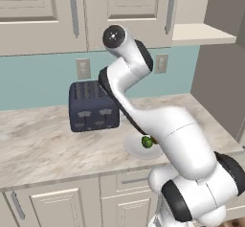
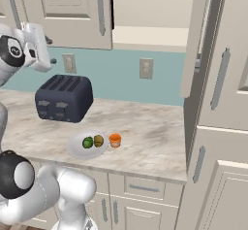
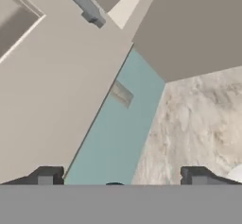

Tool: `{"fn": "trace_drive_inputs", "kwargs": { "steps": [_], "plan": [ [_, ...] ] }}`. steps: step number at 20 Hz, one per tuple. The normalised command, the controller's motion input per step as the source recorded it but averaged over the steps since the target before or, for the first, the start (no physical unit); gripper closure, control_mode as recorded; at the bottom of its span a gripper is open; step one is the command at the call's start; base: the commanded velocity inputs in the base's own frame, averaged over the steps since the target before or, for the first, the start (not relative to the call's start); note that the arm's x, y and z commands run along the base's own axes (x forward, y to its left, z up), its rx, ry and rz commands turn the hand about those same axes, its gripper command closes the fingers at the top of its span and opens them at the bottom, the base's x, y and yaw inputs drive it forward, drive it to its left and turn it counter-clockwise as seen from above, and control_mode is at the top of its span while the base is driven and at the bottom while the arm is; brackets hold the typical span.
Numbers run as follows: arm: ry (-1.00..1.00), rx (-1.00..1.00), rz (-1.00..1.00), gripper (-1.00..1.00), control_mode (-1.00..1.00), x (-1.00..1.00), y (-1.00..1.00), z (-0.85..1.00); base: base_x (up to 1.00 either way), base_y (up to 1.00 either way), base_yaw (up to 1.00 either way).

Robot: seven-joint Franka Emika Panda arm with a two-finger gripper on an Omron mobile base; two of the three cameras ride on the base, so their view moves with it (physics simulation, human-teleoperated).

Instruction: Pick the avocado and bread from the counter and place them on the plate. Then pick the jam from the cabinet and place it next to the plate. Lastly close the cabinet door.

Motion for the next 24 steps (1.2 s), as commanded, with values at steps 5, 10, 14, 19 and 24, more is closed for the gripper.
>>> {"fn": "trace_drive_inputs", "kwargs": {
  "steps": [5,10,14,19,24],
  "plan": [
    [0.26,0.16,0.0,-1.0,-1.0,-1.0,-0.17,0.36,0.0,0.0,0.0],
    [0.24,0.14,0.03,-1.0,-1.0,-0.98,-0.24,0.19,0.0,0.0,0.0],
    [0.18,0.08,0.11,-1.0,-1.0,-0.85,-0.34,-0.11,0.0,0.0,0.0],
    [0.09,0.06,0.19,-1.0,-1.0,-0.74,-0.41,-0.19,0.0,0.0,0.0],
    [0.05,0.01,0.26,-1.0,-1.0,-0.62,-0.36,-0.22,0.0,0.0,0.0]
  ]
}}
